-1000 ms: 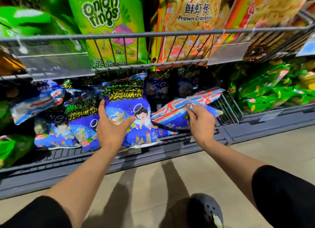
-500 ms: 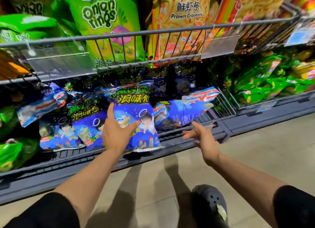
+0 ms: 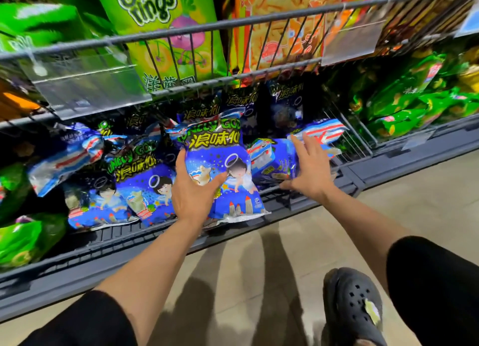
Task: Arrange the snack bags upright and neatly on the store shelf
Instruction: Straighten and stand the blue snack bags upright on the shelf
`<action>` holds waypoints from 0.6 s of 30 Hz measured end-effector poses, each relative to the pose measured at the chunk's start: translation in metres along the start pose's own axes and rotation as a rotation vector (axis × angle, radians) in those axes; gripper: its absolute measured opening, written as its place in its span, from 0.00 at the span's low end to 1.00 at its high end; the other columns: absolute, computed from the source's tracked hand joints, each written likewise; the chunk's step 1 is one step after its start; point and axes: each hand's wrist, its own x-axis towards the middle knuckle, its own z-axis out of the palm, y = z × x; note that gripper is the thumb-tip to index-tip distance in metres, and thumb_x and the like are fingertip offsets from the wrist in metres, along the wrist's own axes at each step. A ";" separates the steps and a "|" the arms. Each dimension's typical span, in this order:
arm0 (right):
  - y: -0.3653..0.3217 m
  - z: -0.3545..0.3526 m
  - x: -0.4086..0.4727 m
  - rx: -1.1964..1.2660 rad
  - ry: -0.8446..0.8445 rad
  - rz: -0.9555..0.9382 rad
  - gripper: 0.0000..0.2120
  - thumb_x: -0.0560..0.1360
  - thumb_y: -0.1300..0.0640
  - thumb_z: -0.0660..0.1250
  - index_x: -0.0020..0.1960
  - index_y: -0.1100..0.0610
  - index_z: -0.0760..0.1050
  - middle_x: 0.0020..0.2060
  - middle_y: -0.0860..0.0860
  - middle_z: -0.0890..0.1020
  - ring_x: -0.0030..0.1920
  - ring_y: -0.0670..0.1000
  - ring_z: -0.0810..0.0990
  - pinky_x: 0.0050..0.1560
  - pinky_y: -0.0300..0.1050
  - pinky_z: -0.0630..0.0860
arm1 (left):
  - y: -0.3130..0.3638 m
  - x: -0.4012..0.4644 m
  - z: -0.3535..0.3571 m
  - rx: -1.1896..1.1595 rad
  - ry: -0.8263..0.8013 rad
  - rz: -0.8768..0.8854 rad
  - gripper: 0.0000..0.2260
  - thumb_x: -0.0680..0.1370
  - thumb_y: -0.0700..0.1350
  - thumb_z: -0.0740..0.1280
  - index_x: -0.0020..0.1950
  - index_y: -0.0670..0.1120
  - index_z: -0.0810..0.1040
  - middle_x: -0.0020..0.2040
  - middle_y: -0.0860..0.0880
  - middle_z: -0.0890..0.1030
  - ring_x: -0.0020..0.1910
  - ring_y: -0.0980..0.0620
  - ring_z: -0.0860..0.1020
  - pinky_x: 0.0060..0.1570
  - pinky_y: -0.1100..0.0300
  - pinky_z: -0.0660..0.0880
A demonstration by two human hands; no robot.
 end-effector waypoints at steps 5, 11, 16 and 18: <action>-0.020 0.015 0.013 -0.054 -0.167 -0.043 0.41 0.70 0.45 0.72 0.75 0.41 0.53 0.77 0.46 0.51 0.77 0.55 0.46 0.73 0.66 0.46 | -0.004 0.021 -0.006 0.013 0.007 -0.029 0.43 0.65 0.56 0.77 0.75 0.58 0.57 0.66 0.49 0.75 0.64 0.44 0.74 0.60 0.51 0.71; 0.013 0.013 0.028 -0.023 0.193 -0.062 0.27 0.70 0.48 0.71 0.66 0.55 0.73 0.69 0.54 0.72 0.68 0.62 0.69 0.66 0.60 0.67 | 0.006 0.067 0.004 0.047 0.093 0.005 0.43 0.69 0.55 0.74 0.77 0.48 0.54 0.66 0.40 0.75 0.63 0.41 0.74 0.59 0.52 0.71; 0.020 0.019 0.019 -0.194 0.205 -0.137 0.29 0.66 0.51 0.75 0.65 0.57 0.74 0.67 0.57 0.74 0.66 0.66 0.70 0.60 0.66 0.71 | 0.019 0.094 0.028 0.053 0.082 -0.079 0.31 0.76 0.50 0.66 0.72 0.34 0.62 0.67 0.34 0.72 0.63 0.40 0.73 0.62 0.53 0.66; 0.023 0.028 0.016 -0.229 0.211 -0.182 0.30 0.65 0.52 0.76 0.65 0.57 0.73 0.67 0.57 0.74 0.66 0.67 0.71 0.58 0.66 0.71 | 0.022 0.098 0.037 0.070 -0.045 -0.136 0.22 0.78 0.47 0.60 0.65 0.32 0.71 0.65 0.34 0.74 0.62 0.40 0.73 0.61 0.54 0.67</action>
